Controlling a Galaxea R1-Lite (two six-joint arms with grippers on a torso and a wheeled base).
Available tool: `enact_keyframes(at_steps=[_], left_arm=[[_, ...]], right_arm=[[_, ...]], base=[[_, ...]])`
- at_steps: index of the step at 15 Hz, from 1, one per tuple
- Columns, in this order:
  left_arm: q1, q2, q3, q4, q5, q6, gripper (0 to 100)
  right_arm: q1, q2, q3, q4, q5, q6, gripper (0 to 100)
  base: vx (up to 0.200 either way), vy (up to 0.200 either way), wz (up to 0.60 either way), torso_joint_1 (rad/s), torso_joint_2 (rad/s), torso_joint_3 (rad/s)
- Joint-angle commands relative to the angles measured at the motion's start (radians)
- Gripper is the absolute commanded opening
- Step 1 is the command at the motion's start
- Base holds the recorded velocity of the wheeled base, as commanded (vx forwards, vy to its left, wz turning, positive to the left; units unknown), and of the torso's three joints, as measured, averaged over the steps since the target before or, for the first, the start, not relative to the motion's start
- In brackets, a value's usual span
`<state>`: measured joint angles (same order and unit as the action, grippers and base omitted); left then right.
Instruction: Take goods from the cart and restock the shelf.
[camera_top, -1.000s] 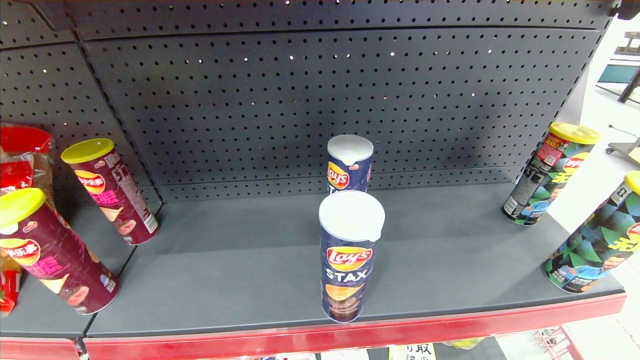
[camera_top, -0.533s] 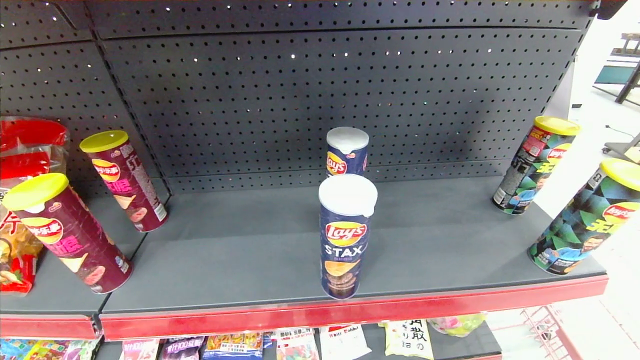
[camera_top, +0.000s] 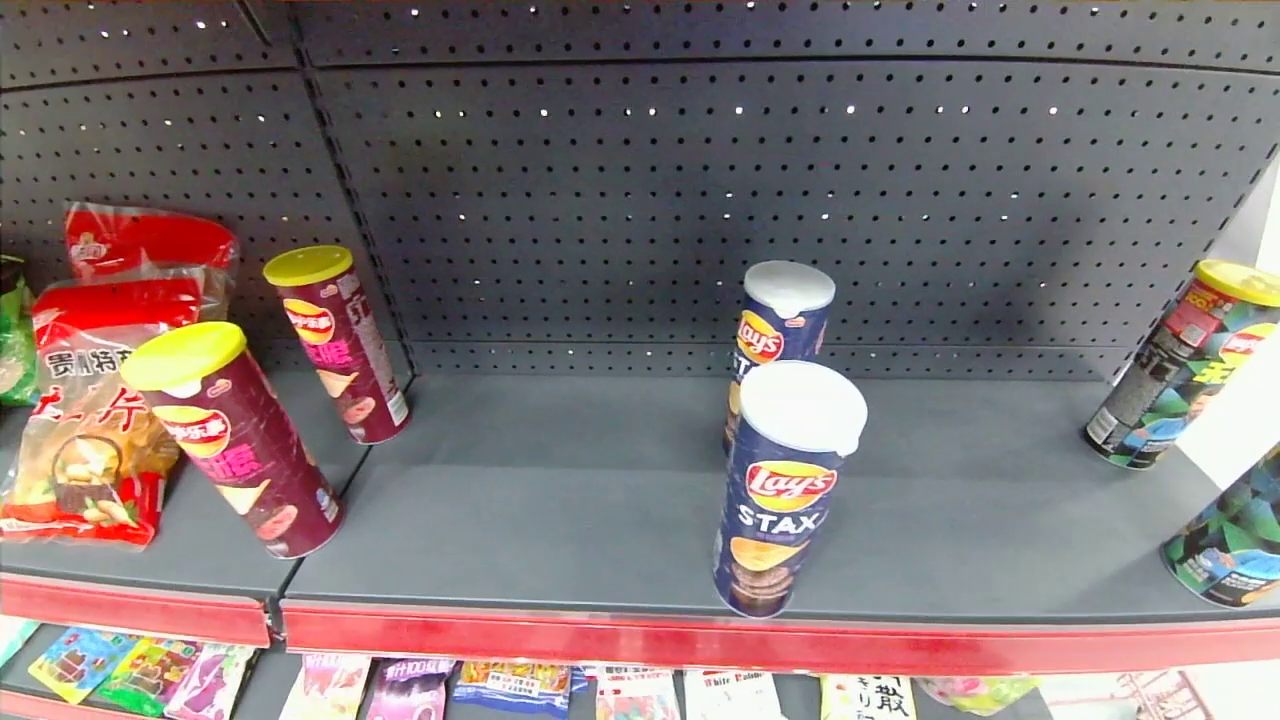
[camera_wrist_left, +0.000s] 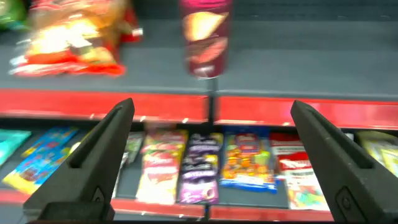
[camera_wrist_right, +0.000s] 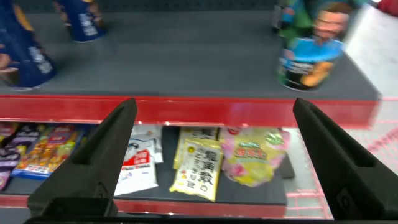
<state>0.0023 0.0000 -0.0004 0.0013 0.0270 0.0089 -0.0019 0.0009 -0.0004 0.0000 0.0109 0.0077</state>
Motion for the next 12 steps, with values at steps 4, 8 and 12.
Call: enact_keyframes(at_steps=[4, 8, 12], left_arm=[[0.001, 0.0, 0.0, 0.0, 0.001, 0.002, 100], [0.001, 0.0, 0.0, 0.0, 0.001, -0.001, 100], [0.001, 0.0, 0.0, -0.001, -0.001, -0.001, 100]], right_arm=[[0.0, -0.001, 0.0, 0.0, 0.0, 0.0, 100], [0.0, -0.001, 0.0, 0.0, 0.0, 0.0, 100], [0.0, -0.001, 0.0, 0.0, 0.001, 0.0, 100]], base=[[0.0, 0.0, 0.0, 0.0, 0.0, 0.0], [0.0, 0.0, 0.0, 0.0, 0.0, 0.0], [0.0, 0.0, 0.0, 0.0, 0.0, 0.0]])
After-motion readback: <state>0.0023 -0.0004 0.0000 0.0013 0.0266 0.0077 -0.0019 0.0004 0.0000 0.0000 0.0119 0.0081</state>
